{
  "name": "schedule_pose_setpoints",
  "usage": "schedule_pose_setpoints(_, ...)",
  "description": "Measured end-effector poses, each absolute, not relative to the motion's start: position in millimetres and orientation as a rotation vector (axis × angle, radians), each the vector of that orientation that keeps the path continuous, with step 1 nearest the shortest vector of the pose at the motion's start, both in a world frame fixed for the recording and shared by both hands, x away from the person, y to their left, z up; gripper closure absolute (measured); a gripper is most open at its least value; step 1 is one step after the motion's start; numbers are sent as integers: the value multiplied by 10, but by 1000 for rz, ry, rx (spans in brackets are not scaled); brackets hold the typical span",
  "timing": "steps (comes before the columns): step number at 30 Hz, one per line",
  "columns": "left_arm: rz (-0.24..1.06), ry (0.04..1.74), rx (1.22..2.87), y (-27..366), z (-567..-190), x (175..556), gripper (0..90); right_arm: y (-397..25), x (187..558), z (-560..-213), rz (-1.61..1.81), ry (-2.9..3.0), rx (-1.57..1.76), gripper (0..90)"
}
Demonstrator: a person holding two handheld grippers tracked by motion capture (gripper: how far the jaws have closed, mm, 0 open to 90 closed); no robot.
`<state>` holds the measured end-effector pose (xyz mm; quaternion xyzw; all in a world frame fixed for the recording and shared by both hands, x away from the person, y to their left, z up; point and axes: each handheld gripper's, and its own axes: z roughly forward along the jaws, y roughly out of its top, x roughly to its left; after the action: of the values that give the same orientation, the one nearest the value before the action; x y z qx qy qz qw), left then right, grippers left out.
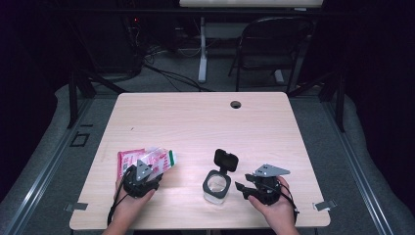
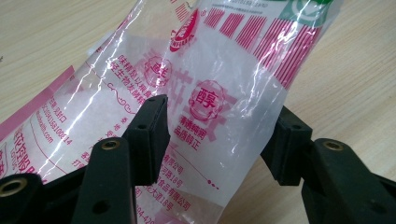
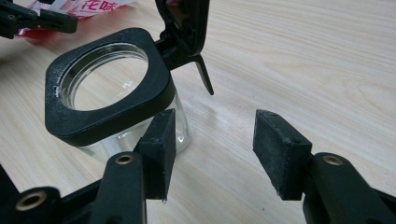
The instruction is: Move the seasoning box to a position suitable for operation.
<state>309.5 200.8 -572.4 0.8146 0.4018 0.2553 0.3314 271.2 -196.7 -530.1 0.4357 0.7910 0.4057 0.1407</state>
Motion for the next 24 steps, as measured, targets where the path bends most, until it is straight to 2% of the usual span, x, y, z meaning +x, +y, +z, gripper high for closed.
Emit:
schedule_pose_setpoints(9, 655, 1052, 2115, 2028, -5736, 3112, 564, -1989, 2709, -5298, 1186, 2262, 1275, 511)
schedule_pose_setpoints(24, 621, 1096, 2067, 2131, -5759, 3161, 833, -2013, 2704, -5281, 1216, 2252, 1301, 551)
